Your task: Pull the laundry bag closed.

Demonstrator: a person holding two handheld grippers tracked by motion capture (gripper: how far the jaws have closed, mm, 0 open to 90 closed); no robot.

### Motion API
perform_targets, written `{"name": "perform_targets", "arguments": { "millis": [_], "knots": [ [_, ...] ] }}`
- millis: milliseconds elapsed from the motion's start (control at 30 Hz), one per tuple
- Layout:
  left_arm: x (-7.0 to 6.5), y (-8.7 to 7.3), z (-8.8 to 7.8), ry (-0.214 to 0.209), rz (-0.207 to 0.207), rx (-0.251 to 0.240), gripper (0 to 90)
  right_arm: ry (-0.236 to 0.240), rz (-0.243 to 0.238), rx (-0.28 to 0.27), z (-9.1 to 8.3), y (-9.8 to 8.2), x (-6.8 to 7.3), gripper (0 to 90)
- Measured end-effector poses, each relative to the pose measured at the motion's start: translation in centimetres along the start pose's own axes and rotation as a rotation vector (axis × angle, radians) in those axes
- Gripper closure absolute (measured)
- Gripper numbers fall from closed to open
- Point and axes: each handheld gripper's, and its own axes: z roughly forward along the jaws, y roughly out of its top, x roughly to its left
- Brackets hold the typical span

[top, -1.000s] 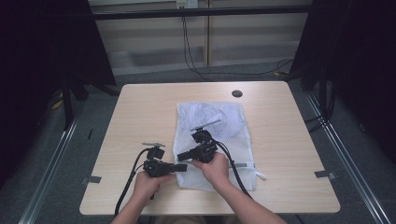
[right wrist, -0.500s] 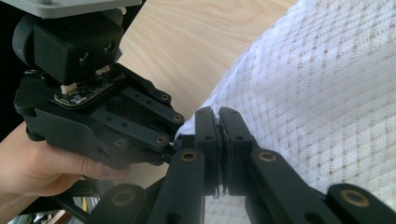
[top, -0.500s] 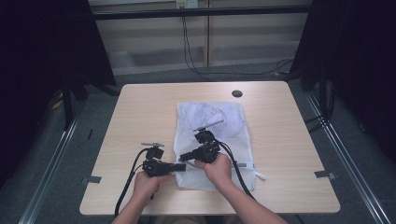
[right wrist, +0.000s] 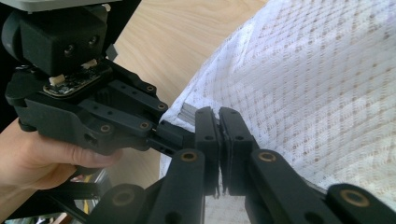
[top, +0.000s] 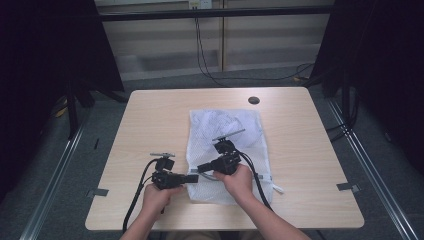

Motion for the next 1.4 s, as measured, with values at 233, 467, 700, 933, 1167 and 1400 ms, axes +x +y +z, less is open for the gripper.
{"name": "perform_targets", "arguments": {
  "millis": [233, 467, 700, 933, 1167, 1400],
  "knots": [
    [0.0, 0.0, -0.2, 0.0, -0.01, -0.016, 88.8, -0.013, 0.016, -0.005, -0.6, -0.2, -0.5, 87.2],
    [-0.1, 0.0, -0.3, 0.001, -0.012, -0.026, 88.8, -0.014, 0.021, -0.009, -1.2, -0.4, -1.0, 87.1],
    [-0.1, 0.1, -0.3, -0.01, -0.014, -0.026, 88.8, -0.009, 0.029, -0.013, -1.7, -0.6, -1.2, 87.1],
    [0.0, 0.1, -0.5, -0.008, -0.019, -0.033, 88.8, -0.019, 0.032, -0.018, -2.2, -0.6, -1.7, 87.2],
    [0.0, 0.1, -0.5, -0.011, -0.015, -0.03, 88.8, -0.017, 0.034, -0.018, -2.6, -0.8, -1.9, 87.1],
    [0.1, 0.1, -0.5, -0.013, -0.006, -0.022, 88.8, -0.024, 0.029, -0.011, -2.7, -0.9, -2.0, 87.1]
  ]
}}
